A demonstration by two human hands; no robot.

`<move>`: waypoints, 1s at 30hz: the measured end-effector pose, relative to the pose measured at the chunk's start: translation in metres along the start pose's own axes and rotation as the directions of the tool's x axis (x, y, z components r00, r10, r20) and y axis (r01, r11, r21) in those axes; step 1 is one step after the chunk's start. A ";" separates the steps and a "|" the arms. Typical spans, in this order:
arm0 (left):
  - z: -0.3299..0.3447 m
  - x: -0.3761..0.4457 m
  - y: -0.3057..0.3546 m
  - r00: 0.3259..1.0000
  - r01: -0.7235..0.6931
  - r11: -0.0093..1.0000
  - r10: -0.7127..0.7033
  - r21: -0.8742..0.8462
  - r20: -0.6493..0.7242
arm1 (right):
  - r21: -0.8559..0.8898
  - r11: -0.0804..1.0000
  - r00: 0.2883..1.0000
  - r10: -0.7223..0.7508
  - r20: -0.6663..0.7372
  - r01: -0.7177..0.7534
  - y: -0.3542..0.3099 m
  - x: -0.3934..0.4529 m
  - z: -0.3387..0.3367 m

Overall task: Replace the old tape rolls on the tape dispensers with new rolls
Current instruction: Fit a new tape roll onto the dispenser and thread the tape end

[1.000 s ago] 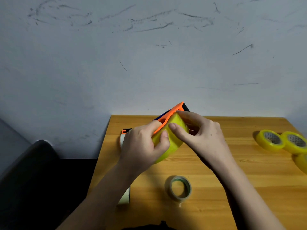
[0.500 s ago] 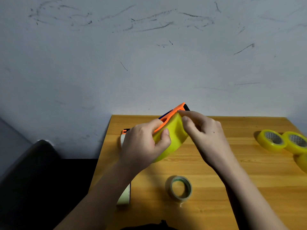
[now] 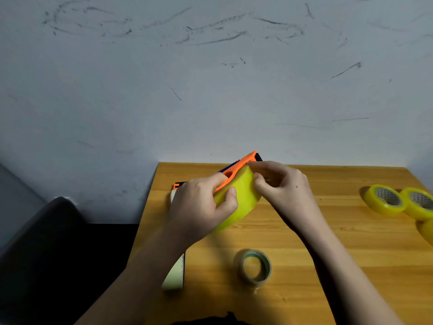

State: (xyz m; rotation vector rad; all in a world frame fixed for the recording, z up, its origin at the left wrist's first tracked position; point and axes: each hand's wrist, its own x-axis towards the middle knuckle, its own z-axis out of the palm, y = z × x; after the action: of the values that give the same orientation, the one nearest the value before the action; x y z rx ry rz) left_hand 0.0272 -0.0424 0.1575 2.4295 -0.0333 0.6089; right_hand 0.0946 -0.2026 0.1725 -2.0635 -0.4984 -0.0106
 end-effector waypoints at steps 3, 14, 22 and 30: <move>0.003 -0.001 -0.002 1.000 0.020 1.000 -0.020 -0.023 0.011 | 0.032 0.998 0.997 0.049 0.064 -0.051 0.001 0.000 -0.001; 0.016 -0.008 0.004 0.982 0.067 0.996 -0.077 -0.062 -0.175 | -0.188 0.902 0.846 -0.430 -0.314 0.389 -0.001 -0.021 0.024; 0.011 -0.008 0.014 0.960 0.057 0.979 0.000 0.195 -0.280 | 0.131 0.951 0.928 -0.234 -0.291 0.281 -0.010 -0.023 0.027; 0.011 -0.010 0.015 0.961 0.045 0.969 0.024 0.242 -0.277 | 0.117 0.974 0.955 -0.162 -0.250 0.196 -0.009 -0.022 0.034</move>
State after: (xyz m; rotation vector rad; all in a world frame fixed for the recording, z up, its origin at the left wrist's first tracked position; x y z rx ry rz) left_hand 0.0201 -0.0623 0.1545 2.5526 0.1823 0.9972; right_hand 0.0643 -0.1783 0.1576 -1.8430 -0.5192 -0.3204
